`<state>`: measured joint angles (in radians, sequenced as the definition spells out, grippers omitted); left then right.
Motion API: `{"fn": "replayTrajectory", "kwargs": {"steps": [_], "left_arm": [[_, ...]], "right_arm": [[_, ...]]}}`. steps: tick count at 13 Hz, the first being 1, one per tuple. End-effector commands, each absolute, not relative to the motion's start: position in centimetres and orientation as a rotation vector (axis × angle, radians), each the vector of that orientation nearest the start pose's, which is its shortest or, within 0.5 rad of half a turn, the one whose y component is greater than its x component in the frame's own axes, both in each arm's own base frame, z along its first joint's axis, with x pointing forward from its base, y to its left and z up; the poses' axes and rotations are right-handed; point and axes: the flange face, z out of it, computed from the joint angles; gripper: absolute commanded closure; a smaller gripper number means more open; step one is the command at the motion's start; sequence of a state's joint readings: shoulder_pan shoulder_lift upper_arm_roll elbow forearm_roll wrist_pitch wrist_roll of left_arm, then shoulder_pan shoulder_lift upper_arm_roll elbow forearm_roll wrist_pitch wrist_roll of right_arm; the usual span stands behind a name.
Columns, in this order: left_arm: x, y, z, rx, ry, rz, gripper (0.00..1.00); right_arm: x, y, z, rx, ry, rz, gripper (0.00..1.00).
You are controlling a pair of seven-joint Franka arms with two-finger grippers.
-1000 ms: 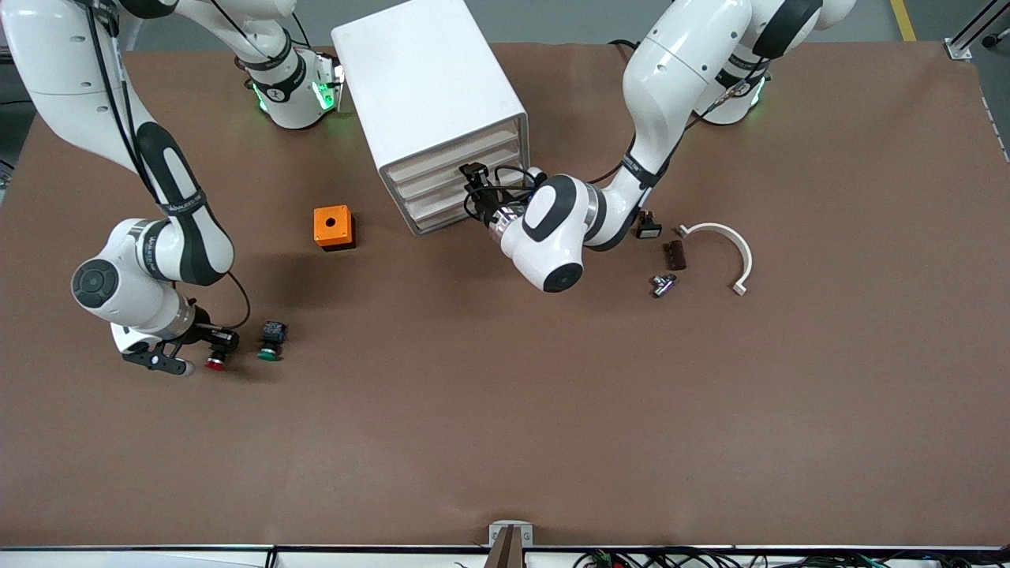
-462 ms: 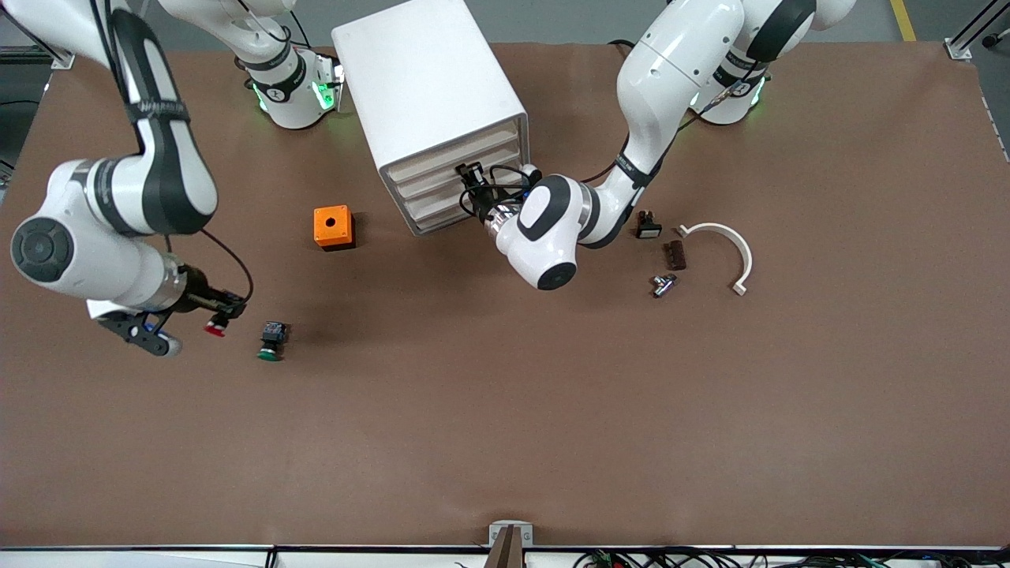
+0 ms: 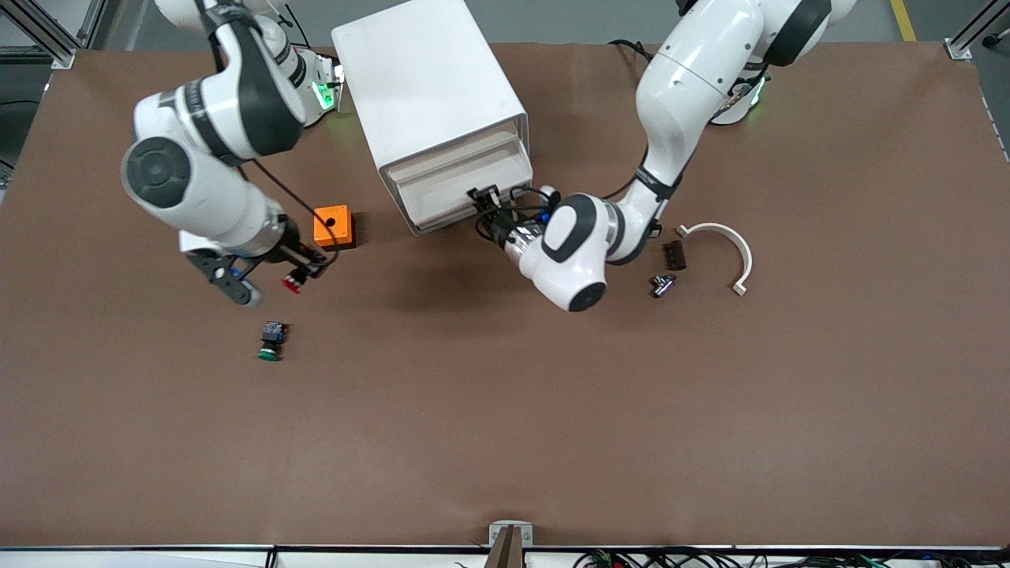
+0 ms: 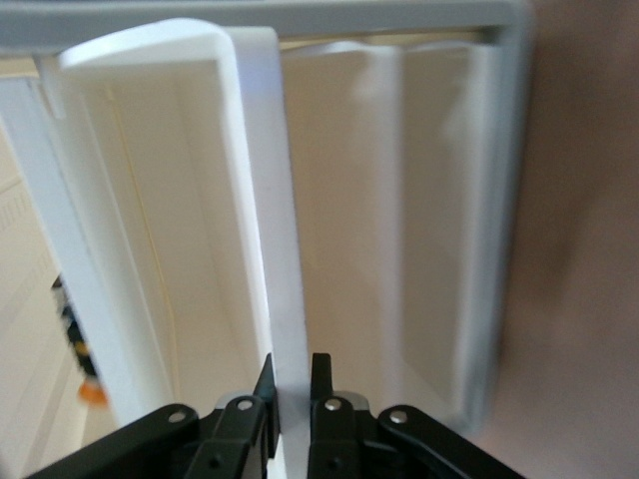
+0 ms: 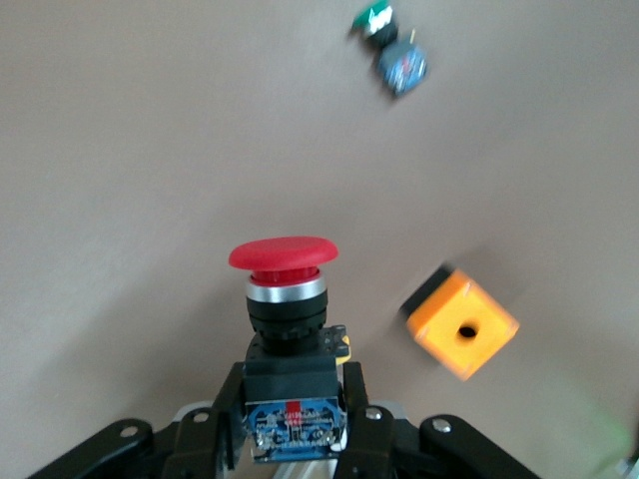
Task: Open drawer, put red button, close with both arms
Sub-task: 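Pull the drawer open with the left gripper while the right gripper carries the button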
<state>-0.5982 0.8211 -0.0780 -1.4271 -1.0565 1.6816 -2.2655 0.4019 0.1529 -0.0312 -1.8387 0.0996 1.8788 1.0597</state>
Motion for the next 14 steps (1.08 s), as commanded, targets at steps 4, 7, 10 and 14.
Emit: {"fn": "replayTrajectory", "kwargs": {"steps": [4,7,10,14], "left_arm": [[57.1,-41.9,23.6,1.522,2.349,-1.752,1.00],[58.0,-40.7,23.5,1.519,2.314,-1.729,1.00],[58.2,-40.5,23.6,1.507,2.318,-1.732,0.37],[59.0,-39.4,24.4,1.501,2.324,-1.698,0.00]], "right_arm": [[49.2,32.0,44.7,-2.825,1.353,0.192,1.00],[46.6,37.0,44.5,-2.754,1.431,0.151,1.00],[44.9,40.2,44.1,-2.714,1.452,0.118,1.00],[43.6,42.9,42.3,-2.691,1.480,0.099,1.00]]}}
